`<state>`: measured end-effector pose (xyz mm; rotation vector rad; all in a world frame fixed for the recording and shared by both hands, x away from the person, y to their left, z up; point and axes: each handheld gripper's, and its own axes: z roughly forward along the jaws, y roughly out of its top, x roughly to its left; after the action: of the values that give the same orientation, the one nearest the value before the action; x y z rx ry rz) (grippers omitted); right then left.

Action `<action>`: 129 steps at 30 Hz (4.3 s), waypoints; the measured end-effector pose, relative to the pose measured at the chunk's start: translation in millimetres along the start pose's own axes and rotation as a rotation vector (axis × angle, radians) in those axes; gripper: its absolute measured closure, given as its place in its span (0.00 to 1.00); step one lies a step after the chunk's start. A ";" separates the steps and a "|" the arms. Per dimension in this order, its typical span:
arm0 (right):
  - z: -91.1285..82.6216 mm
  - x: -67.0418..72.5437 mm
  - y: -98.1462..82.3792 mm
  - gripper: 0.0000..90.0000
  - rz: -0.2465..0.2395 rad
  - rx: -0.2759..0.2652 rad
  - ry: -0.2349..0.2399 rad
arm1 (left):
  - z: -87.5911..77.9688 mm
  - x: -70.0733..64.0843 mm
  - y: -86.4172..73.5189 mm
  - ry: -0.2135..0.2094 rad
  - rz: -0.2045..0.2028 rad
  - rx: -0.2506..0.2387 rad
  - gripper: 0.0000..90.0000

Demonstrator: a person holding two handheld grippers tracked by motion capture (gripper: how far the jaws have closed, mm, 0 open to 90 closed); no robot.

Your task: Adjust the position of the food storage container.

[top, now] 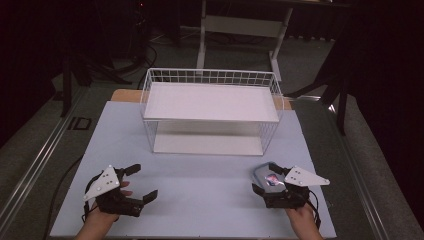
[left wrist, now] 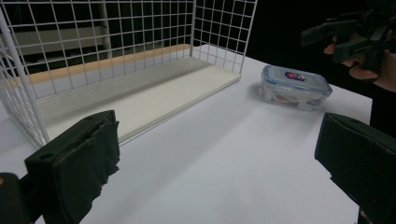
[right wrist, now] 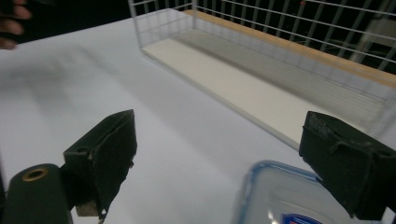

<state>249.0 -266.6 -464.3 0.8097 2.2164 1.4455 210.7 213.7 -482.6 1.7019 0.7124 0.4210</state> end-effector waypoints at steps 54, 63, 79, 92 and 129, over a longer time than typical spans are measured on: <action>-31.7 -61.4 -23.1 0.94 0.089 0.075 -0.159 | 3.1 -1.1 -2.2 -0.010 -0.010 0.007 0.01; -48.2 -62.2 -52.0 1.00 0.112 0.129 -0.233 | 5.5 -1.2 -2.3 -0.013 -0.002 0.016 0.01; -42.2 -58.6 -88.7 1.00 0.129 0.270 -0.171 | 7.2 -0.6 -1.8 -0.015 -0.001 0.012 0.01; -1.6 -41.1 -69.1 1.00 0.048 0.270 0.050 | 8.4 -0.7 -1.4 -0.018 -0.001 0.010 0.01; 98.5 -78.8 -20.8 1.00 0.015 0.288 0.026 | 8.3 -1.7 -2.5 -0.014 0.009 0.019 0.01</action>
<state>361.8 -254.7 -523.3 0.9022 2.4793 1.1631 214.0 206.7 -486.9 1.7255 0.7007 0.4093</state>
